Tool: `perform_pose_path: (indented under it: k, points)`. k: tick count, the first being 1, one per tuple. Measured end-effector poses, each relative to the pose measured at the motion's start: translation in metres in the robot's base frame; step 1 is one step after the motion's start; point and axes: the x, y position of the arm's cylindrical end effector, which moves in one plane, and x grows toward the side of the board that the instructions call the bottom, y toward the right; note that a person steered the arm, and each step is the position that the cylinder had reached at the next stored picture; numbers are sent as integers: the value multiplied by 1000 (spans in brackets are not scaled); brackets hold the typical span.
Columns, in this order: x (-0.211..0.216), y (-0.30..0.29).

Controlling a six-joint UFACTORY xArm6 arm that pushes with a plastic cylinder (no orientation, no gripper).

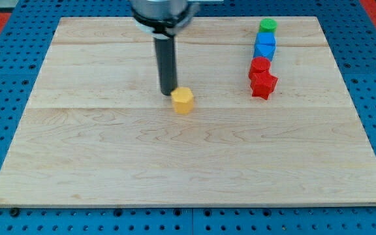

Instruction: Push the yellow hexagon to the bottom of the red star

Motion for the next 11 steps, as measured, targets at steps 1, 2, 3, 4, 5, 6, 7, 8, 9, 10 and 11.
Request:
perform_pose_path:
  k: [1,2,3,4,5,6,7,8,9,10,11]
  points:
    - [23,22]
    - [36,-29]
    - [60,-19]
    - [71,15]
    - [71,23]
    - [59,20]
    - [41,20]
    - [32,20]
    - [30,26]
    - [30,54]
    - [30,82]
